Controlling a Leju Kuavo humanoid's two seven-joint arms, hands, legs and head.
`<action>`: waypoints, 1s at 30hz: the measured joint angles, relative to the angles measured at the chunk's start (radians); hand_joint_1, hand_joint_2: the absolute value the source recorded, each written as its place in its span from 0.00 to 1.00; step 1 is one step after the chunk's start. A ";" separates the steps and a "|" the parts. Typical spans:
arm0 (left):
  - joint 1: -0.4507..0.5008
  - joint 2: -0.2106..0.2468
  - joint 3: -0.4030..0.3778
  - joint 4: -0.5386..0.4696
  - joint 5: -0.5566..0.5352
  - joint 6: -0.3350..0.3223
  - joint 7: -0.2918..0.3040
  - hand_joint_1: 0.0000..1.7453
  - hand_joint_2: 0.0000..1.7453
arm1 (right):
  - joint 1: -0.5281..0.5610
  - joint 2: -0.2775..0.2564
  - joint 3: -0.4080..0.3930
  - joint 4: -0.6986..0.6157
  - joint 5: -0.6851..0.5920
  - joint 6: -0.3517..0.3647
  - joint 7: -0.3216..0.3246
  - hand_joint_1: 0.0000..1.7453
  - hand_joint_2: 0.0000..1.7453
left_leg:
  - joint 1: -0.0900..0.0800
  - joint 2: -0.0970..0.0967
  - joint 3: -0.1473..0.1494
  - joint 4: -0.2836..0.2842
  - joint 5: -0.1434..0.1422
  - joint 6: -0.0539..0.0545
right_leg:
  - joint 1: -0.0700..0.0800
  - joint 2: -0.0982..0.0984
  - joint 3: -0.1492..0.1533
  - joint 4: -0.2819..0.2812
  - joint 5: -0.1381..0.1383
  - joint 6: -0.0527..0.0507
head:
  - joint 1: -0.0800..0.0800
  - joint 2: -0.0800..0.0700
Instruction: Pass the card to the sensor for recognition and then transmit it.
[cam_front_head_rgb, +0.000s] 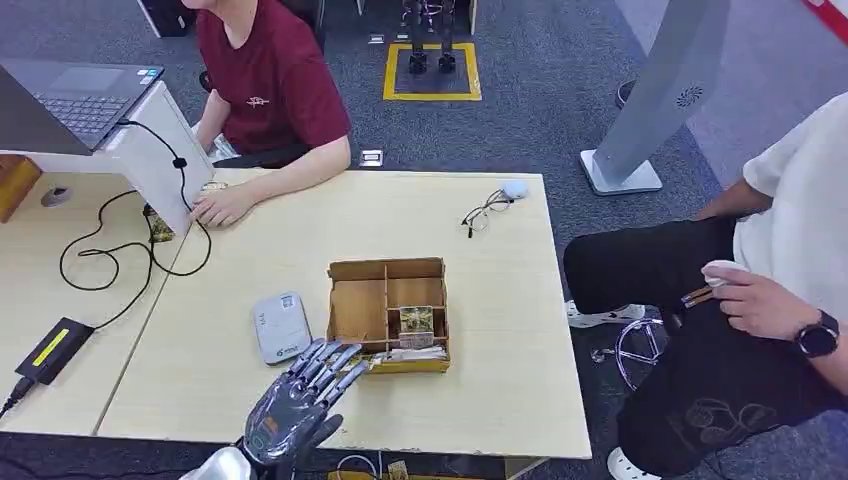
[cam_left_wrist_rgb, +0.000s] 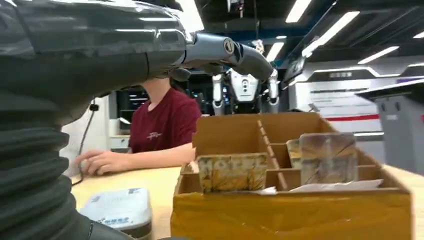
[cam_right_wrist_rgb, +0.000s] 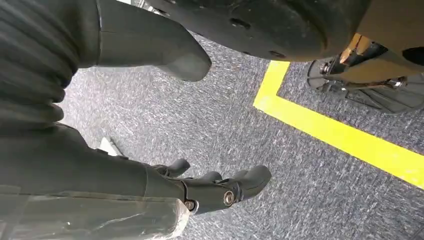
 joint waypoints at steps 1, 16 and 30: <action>-0.007 -0.010 0.000 0.021 -0.003 0.004 0.007 0.00 1.00 | -0.001 0.000 0.000 0.000 0.000 -0.001 0.000 0.00 1.00 | 0.000 0.000 0.000 0.000 0.000 0.000 | 0.000 0.000 0.000 0.000 0.000 0.000 | 0.000 0.000; -0.075 -0.091 0.000 0.106 0.041 -0.006 0.015 0.00 1.00 | -0.007 0.008 0.000 0.000 0.017 -0.006 0.008 0.00 1.00 | 0.000 0.000 0.000 0.000 0.000 0.000 | 0.000 0.000 0.000 0.000 0.000 0.000 | 0.000 0.000; -0.090 -0.109 0.000 0.119 0.066 -0.007 0.011 0.00 1.00 | -0.007 0.010 0.000 0.000 0.017 -0.006 0.007 0.00 1.00 | 0.000 0.000 0.000 0.000 0.000 0.000 | 0.000 0.000 0.000 0.000 0.000 0.000 | 0.000 0.000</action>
